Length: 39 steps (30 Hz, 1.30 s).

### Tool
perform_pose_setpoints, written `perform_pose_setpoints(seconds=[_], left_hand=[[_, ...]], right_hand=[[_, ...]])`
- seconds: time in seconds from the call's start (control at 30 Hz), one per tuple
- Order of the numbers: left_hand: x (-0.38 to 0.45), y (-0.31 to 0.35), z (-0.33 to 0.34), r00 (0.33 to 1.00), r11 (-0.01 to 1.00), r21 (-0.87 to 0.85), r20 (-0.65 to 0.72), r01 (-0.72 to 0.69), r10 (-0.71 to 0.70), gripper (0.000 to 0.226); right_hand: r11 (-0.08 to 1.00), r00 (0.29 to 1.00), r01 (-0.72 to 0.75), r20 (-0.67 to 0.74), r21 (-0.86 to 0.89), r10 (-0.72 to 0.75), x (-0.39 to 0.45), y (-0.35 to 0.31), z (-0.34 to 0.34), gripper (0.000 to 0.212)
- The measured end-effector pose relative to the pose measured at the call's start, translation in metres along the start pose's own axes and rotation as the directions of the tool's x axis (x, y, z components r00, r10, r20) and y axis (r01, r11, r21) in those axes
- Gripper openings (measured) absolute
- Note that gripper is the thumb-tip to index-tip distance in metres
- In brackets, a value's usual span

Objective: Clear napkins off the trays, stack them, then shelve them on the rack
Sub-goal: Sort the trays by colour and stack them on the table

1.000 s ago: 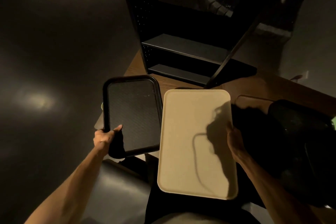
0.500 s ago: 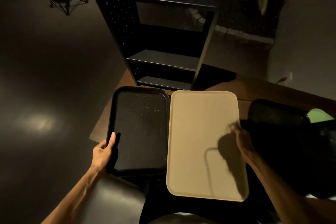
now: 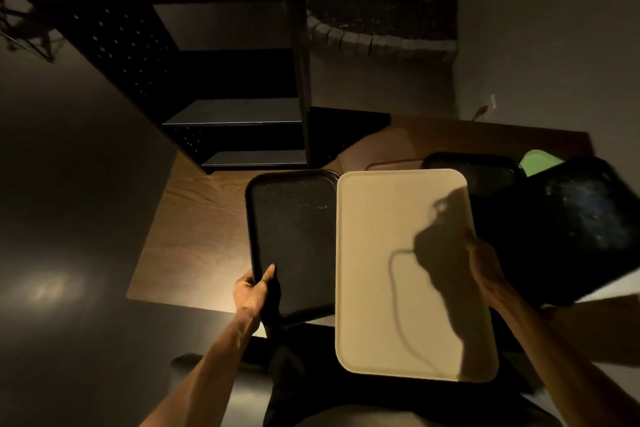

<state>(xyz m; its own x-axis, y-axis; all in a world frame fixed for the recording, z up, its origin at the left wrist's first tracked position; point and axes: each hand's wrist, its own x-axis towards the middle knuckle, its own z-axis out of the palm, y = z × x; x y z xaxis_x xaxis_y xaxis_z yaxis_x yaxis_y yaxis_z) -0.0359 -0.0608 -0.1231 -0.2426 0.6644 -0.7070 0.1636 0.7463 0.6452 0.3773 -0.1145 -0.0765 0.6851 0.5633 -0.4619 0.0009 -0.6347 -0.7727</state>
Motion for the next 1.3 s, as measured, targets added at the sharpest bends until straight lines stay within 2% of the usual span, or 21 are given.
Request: perform_pose_setpoints(seconds=[0.1,0.17,0.27,0.4,0.47,0.53,0.6,0.7,0.77,0.83,0.97,1.07,1.2,1.3], left_hand=[[0.029,-0.018,0.002,0.999,0.975,0.219,-0.04,0.045,-0.037,0.052],[0.026,-0.012,0.006,0.999,0.962,0.271,-0.042,0.029,-0.018,0.053],[-0.001,0.007,0.015,1.0,0.977,0.214,-0.025,0.005,0.001,0.05],[0.011,0.001,0.012,0.987,0.979,0.139,-0.082,0.148,-0.138,0.049],[0.015,0.004,0.01,0.976,0.976,0.035,0.012,0.217,-0.218,0.033],[0.014,0.009,0.01,0.968,0.973,0.025,0.095,0.229,-0.231,0.018],[0.008,0.013,0.01,0.976,0.98,-0.012,0.093,0.199,-0.197,0.017],[0.002,0.016,0.008,0.989,0.972,-0.191,0.089,0.135,-0.119,0.01],[-0.002,0.02,0.0,0.994,0.97,-0.228,0.075,0.089,-0.073,0.012],[-0.006,0.027,-0.014,0.997,0.966,-0.255,0.075,0.04,-0.022,0.01],[-0.01,0.034,-0.053,1.0,0.962,-0.273,-0.001,-0.019,0.019,0.011],[-0.014,0.033,-0.083,0.997,0.956,-0.291,-0.073,-0.039,0.019,0.015],[-0.016,0.028,-0.126,0.984,0.945,-0.32,-0.179,-0.063,0.005,0.015],[-0.02,0.023,-0.159,0.97,0.941,-0.331,-0.244,-0.066,-0.018,0.02]], right_hand=[[1.0,1.0,-0.01,-0.011,0.007,0.01,0.005,0.005,-0.005,0.042],[1.0,1.0,-0.019,-0.01,0.009,0.019,0.008,0.004,-0.005,0.038],[1.0,1.0,-0.017,0.006,0.016,0.017,0.012,0.001,-0.003,0.035],[1.0,0.999,-0.028,0.019,0.008,0.028,0.016,-0.002,0.004,0.036],[1.0,1.0,-0.01,0.015,0.024,0.009,0.016,-0.007,0.007,0.036],[1.0,1.0,0.005,0.025,0.031,-0.006,0.015,-0.014,0.011,0.035],[0.999,0.999,0.009,0.04,0.053,-0.011,0.015,-0.017,0.02,0.037],[0.999,0.997,0.001,0.079,0.032,-0.003,0.015,-0.019,0.027,0.049],[1.0,0.992,-0.003,0.128,0.007,0.002,0.011,-0.019,0.034,0.039],[0.998,0.995,0.053,0.086,-0.035,-0.05,0.013,-0.017,0.044,0.045],[0.989,0.996,0.067,0.071,-0.13,-0.059,0.001,-0.027,0.073,0.039],[0.995,0.994,0.058,0.1,-0.083,-0.049,-0.013,-0.031,0.095,0.031],[0.999,0.996,0.02,0.092,-0.034,-0.017,-0.033,-0.036,0.126,0.038],[0.996,0.993,0.059,0.105,-0.068,-0.051,-0.041,-0.021,0.148,0.038]])
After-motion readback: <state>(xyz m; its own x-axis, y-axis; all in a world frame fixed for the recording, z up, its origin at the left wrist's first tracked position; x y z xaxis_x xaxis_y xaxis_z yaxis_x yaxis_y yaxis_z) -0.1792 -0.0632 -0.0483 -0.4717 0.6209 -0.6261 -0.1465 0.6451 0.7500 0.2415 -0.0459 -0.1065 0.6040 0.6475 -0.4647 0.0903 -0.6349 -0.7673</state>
